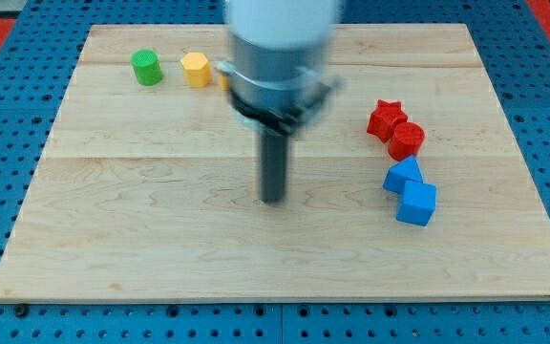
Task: Move the green circle to the left of the red star
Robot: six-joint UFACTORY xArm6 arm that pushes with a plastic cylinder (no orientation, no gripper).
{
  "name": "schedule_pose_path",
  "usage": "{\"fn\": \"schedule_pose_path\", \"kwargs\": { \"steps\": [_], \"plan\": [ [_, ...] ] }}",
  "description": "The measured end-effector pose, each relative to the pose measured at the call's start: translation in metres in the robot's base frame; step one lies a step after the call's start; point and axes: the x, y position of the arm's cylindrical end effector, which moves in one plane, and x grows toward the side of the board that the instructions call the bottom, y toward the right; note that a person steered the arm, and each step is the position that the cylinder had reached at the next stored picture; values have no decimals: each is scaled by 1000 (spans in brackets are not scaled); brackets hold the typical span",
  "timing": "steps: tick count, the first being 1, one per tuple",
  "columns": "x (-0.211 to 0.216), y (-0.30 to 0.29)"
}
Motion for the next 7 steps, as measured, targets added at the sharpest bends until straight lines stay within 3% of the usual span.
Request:
{"fn": "schedule_pose_path", "kwargs": {
  "steps": [1, 2, 3, 4, 5, 6, 7],
  "plan": [
    [-84, -102],
    [-148, -166],
    [-199, -183],
    [-220, -108],
    [-217, -114],
    [-188, -160],
    [-146, -88]
  ]
}}
